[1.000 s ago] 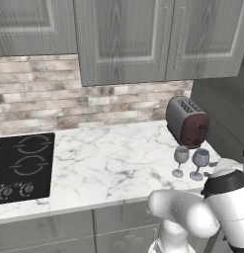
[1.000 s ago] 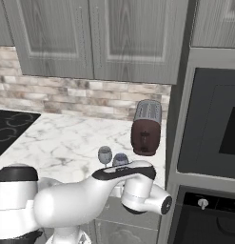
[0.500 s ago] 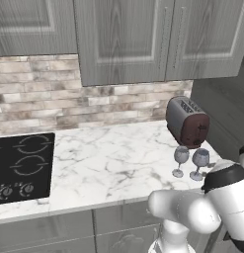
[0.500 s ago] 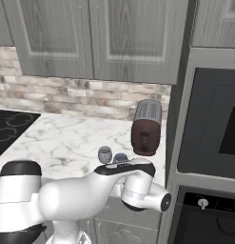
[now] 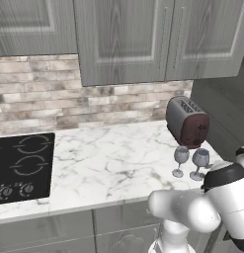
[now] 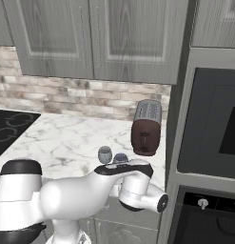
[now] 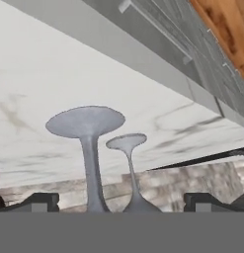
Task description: Retrieve the wine glasses from the counter and place one next to each plate.
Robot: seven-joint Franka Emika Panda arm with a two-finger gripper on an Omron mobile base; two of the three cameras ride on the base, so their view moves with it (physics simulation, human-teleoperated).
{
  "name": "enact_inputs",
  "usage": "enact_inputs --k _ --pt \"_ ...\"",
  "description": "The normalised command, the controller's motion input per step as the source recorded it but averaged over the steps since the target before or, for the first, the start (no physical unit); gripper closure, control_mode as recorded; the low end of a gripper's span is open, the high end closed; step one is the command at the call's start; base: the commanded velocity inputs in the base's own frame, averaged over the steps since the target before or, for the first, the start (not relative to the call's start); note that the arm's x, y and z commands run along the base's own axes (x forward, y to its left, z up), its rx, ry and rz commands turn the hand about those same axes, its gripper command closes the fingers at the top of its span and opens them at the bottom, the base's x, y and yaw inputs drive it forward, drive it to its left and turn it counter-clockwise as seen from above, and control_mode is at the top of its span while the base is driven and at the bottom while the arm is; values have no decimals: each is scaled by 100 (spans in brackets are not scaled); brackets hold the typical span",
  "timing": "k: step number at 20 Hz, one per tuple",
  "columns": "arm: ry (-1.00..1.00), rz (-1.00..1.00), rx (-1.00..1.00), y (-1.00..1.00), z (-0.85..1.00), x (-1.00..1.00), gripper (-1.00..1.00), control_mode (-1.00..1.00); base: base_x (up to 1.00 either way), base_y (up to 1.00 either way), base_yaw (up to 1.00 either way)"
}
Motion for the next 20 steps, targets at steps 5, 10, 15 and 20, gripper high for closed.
enact_inputs --k 5,10,15,20 --pt "0 -2 0 3 -7 25 -100 -100 0 0 0" --pt "0 -2 0 3 -10 20 -100 -100 0 0 0" --pt "6 -2 0 8 -23 23 -100 -100 0 0 0" --pt "5 -2 0 1 -16 29 -100 -100 0 0 0"
